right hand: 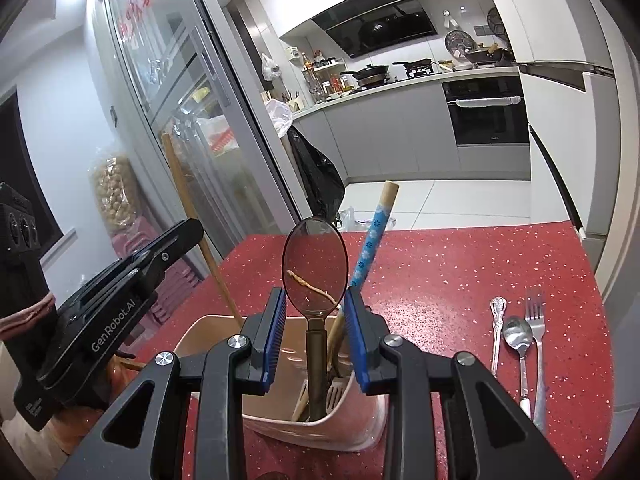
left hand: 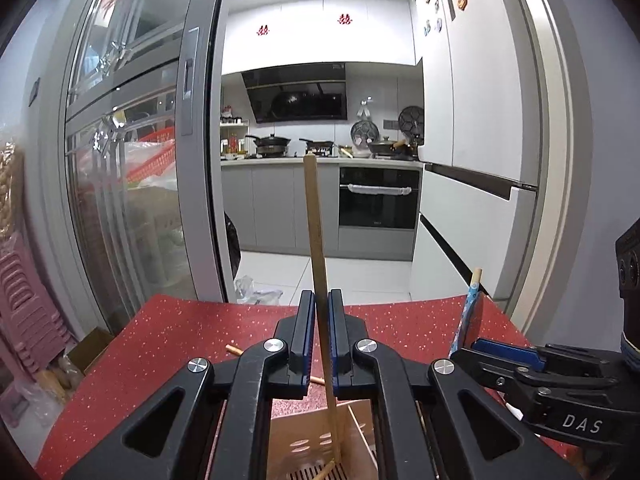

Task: Organize utensils
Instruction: 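Open the right tool to drop the spoon into the holder while the left tool lowers its chopstick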

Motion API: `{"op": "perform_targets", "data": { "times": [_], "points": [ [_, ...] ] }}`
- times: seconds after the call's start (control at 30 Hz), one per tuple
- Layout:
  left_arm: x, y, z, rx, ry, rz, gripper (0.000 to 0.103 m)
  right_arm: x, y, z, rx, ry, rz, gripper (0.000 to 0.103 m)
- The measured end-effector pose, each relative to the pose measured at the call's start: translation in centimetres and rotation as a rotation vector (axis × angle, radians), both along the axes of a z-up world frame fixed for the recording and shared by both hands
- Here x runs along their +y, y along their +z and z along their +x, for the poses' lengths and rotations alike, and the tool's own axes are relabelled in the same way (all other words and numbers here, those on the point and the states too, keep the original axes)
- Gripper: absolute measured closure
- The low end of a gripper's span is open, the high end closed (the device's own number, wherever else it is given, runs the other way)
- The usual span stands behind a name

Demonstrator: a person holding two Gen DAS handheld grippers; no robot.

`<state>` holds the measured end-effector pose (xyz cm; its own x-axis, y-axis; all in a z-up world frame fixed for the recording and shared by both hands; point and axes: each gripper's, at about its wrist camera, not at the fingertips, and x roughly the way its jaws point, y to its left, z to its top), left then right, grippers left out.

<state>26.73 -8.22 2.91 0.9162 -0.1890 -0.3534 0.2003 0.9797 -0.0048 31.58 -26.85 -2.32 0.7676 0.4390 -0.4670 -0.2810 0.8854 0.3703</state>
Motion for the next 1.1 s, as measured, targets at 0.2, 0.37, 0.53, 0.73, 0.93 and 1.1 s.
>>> {"op": "perform_targets", "data": {
  "times": [0.2,0.37,0.53,0.73,0.93,1.1],
  "points": [
    [-0.1,0.2,-0.6,0.003,-0.006,0.023,0.073,-0.1,0.1,-0.1,0.026,0.029,0.014,0.063],
    [0.2,0.5,-0.9,0.007,-0.007,0.017,0.073,-0.5,0.4,-0.5,0.025,0.020,0.030,0.061],
    [0.9,1.0,-1.4,0.018,-0.005,-0.015,0.073,-1.3,1.2,-1.3,0.017,0.007,0.050,0.061],
    [1.9,2.3,-2.9,0.014,0.010,-0.046,0.073,-2.1,1.9,-2.6,0.009,-0.005,0.056,0.058],
    [4.0,4.1,-5.6,-0.019,0.073,-0.101,0.000,-2.7,2.5,-4.8,0.019,-0.010,0.060,0.048],
    [5.3,5.3,-7.7,-0.021,0.077,-0.094,0.000,-3.1,2.8,-7.3,0.033,-0.009,0.055,0.034]
  ]
}}
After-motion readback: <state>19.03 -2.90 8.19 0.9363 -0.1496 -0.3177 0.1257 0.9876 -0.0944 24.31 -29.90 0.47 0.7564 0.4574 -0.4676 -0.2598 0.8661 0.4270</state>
